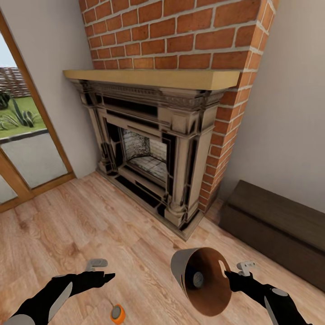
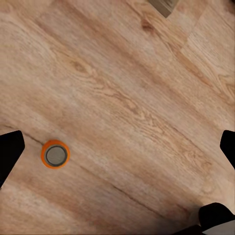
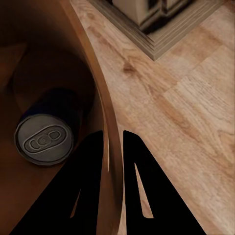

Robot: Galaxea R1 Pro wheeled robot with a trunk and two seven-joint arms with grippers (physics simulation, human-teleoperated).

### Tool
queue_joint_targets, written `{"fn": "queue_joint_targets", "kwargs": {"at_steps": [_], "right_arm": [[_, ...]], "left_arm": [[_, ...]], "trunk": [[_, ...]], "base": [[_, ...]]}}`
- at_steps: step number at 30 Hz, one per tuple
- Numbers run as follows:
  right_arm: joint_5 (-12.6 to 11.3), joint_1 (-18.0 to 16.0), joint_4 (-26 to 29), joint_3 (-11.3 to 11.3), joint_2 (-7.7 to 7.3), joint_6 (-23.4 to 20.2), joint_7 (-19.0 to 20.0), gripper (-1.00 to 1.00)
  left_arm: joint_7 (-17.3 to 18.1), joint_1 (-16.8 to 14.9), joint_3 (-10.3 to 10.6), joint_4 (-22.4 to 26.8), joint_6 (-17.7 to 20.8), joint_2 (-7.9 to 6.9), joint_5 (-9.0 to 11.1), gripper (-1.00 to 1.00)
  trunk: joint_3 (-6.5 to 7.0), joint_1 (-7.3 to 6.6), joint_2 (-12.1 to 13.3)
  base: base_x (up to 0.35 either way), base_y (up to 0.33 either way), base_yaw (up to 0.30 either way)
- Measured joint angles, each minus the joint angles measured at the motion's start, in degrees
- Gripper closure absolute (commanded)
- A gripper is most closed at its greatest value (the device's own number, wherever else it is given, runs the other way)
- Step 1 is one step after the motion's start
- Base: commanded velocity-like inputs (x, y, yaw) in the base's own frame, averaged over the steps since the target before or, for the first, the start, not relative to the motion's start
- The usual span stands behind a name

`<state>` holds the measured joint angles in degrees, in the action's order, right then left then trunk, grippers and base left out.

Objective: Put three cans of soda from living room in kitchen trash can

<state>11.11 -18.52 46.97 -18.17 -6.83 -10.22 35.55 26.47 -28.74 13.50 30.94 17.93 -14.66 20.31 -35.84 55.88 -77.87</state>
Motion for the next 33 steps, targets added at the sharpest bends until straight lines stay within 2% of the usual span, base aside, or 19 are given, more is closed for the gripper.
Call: {"fn": "queue_joint_targets", "kwargs": {"at_steps": [14,16,20,33], "right_arm": [[-0.11,0.09,0.42,-2.26,0.06,0.18,0.08,1.00],[-0.08,0.09,0.42,-2.32,0.10,0.19,0.08,1.00],[-0.08,0.09,0.37,-2.43,0.08,0.19,0.08,1.00],[-0.06,0.09,0.43,-2.44,0.34,0.12,0.07,1.00]], "left_arm": [[-0.35,0.00,0.09,-0.25,0.17,0.11,-0.21,-1.00],[-0.94,-0.03,0.10,-1.11,0.21,0.16,-0.23,-1.00],[-4.89,-0.16,0.25,-2.74,0.11,1.42,-0.34,-1.00],[-6.09,-0.11,0.14,-3.13,0.00,1.81,-0.20,-1.00]], "trunk": [[0.00,0.00,0.00],[0.00,0.00,0.00],[0.00,0.00,0.00],[0.00,0.00,0.00]], "base": [[0.015,0.002,0.000],[0.042,0.000,0.000],[0.108,0.012,0.000],[0.021,0.002,0.000]]}}
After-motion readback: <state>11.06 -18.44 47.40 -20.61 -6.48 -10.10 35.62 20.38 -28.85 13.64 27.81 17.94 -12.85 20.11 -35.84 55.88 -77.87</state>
